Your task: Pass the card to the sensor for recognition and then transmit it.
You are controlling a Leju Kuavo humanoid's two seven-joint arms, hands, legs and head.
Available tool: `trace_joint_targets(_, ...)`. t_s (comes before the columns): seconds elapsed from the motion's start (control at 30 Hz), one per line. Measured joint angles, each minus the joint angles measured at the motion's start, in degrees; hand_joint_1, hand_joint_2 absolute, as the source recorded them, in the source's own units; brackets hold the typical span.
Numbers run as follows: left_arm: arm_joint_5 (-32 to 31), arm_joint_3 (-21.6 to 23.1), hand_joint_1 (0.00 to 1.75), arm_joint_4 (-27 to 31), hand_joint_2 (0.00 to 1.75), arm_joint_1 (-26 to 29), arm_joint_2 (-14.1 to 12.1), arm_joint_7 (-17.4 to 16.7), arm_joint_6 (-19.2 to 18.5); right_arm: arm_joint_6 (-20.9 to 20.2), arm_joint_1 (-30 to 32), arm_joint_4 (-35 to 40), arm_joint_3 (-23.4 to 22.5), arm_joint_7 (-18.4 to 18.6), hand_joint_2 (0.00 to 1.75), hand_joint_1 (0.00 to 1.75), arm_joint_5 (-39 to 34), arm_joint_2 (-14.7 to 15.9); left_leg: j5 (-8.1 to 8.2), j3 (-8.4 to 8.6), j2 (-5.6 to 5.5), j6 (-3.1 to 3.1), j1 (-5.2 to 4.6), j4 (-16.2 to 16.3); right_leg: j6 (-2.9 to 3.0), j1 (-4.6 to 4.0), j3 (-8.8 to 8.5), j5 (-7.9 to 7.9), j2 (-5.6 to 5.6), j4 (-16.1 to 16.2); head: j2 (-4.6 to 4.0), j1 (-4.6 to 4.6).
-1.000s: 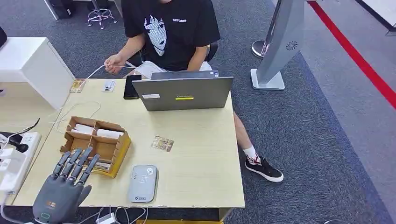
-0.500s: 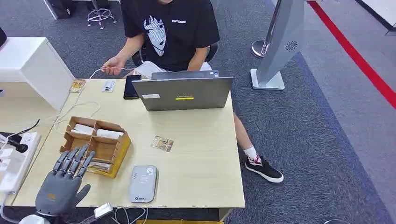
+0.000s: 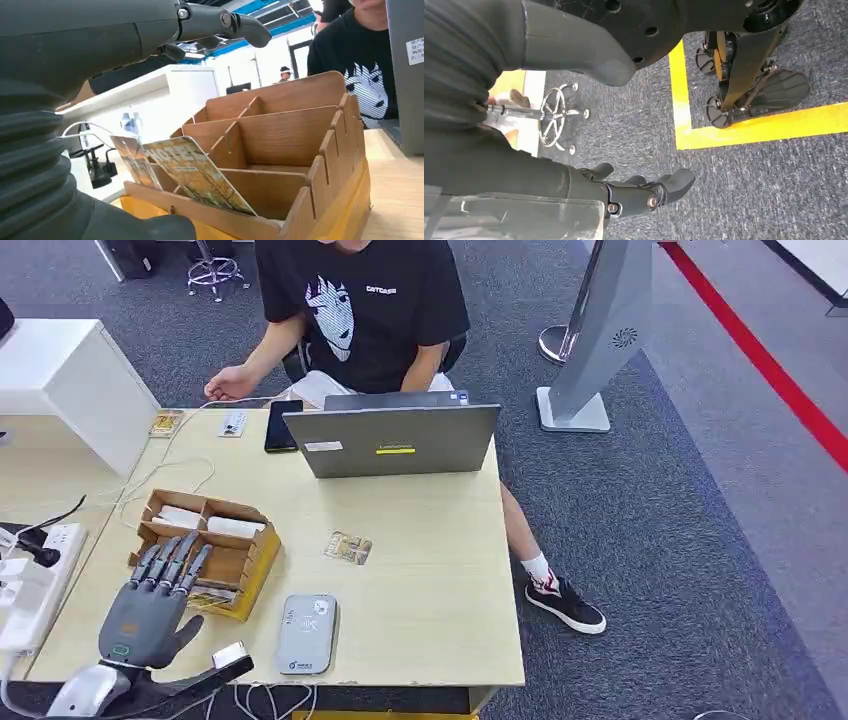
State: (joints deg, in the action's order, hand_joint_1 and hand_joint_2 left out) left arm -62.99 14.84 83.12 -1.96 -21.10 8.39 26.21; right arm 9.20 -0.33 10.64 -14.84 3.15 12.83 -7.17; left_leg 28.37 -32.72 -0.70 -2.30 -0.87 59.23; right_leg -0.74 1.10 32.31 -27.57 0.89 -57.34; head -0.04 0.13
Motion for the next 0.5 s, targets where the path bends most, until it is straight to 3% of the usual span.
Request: trace_joint_targets(0.5, 0.2, 0.0, 0.0, -2.0, 1.75, -1.1, 1.4, 0.0, -0.5, 0.0, 0.0, 0.0, 0.0, -0.2, 1.75, 0.0, 0.1, 0.0, 0.0, 0.0, 0.0, 0.0, 0.0, 0.0, 0.0, 0.0, 0.01, 0.0, 0.01, 0.0, 0.0, 0.0)
